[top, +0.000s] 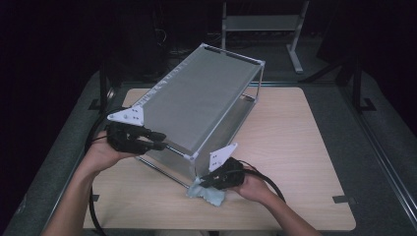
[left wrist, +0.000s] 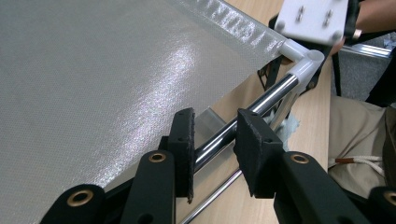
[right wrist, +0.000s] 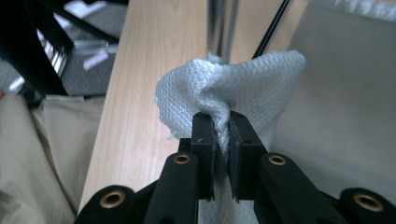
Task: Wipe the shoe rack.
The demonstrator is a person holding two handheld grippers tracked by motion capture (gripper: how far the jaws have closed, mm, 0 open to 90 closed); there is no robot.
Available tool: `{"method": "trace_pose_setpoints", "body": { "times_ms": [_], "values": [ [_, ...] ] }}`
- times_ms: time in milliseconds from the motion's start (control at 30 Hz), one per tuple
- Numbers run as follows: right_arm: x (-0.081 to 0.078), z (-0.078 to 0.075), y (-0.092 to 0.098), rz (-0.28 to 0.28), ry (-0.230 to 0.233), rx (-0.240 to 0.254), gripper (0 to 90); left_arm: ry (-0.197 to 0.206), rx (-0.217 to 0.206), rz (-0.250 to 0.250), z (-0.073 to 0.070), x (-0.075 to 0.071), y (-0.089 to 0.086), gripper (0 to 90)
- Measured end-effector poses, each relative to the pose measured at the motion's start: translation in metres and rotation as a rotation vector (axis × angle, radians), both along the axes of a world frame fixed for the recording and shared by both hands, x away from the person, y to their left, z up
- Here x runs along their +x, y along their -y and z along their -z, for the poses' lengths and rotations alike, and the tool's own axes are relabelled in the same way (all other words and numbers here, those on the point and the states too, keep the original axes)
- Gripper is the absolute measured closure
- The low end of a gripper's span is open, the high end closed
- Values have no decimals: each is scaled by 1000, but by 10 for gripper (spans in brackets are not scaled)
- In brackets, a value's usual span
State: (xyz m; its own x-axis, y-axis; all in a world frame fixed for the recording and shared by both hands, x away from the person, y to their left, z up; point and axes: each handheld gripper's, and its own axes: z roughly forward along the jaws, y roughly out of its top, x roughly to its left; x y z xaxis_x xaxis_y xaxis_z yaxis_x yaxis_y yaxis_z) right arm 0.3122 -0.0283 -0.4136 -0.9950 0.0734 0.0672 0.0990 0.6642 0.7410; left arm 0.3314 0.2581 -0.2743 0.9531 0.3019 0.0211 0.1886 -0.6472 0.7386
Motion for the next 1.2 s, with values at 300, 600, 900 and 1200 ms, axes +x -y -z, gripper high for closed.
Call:
{"method": "trace_pose_setpoints", "body": {
  "times_ms": [300, 600, 900, 1200],
  "values": [
    [1, 7, -4, 6, -13, -6, 816, -6, 7, 22, 0, -2, 5, 669],
    [4, 13, -2, 1, -15, -37, 816, -3, 7, 46, 0, -5, 14, 662],
    [8, 14, 12, 33, -17, -57, 813, -6, -18, 99, -1, -13, 32, 650],
    [14, 13, 40, 99, -22, -64, 814, -21, -13, 155, 1, -19, 59, 614]
  ]
}}
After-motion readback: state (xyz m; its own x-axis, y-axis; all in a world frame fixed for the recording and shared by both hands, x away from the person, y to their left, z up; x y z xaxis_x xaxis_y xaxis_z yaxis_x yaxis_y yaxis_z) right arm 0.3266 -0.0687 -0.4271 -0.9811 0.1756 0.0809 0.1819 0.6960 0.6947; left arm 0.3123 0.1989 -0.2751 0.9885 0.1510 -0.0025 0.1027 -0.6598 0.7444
